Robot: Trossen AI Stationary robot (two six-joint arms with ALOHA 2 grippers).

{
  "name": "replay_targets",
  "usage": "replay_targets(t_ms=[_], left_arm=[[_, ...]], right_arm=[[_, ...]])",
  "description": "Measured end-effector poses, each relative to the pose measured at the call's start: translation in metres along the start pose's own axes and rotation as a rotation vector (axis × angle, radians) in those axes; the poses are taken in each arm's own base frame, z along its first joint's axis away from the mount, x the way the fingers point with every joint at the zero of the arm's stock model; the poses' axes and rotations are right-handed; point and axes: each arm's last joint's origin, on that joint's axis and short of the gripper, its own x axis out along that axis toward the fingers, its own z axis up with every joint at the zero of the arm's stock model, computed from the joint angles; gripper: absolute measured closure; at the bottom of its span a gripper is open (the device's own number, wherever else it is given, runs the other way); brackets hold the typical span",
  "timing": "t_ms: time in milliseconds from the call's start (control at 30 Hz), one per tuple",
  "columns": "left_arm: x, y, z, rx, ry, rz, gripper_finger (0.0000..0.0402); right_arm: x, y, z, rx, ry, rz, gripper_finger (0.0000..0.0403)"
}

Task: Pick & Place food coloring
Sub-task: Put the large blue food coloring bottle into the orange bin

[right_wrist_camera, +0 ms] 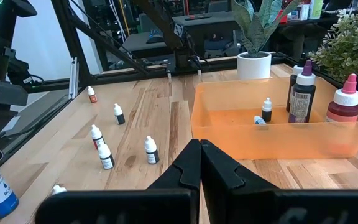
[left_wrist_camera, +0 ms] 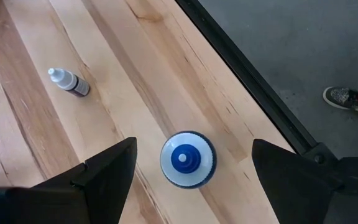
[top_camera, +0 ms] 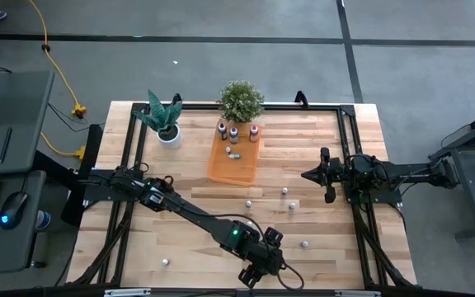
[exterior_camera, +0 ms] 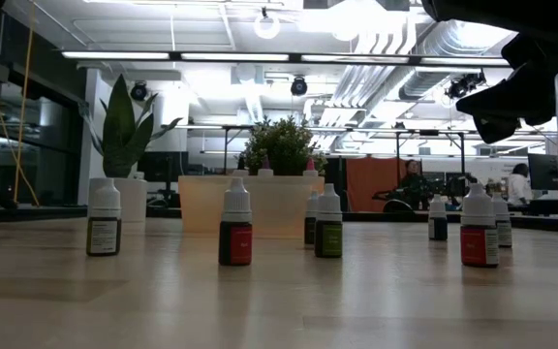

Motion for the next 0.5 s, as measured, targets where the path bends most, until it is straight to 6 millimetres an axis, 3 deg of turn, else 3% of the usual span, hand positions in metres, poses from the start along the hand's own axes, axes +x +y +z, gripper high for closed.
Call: replay_targets(t_ms=[500], left_arm=[[0.0048, 0.0025, -0.0009, -0.025, -0.008, -0.006, 0.0183]], right_arm=[[0.0000, 0.0000, -0.0001, 0.000, 0.001, 0.000, 0.0402]])
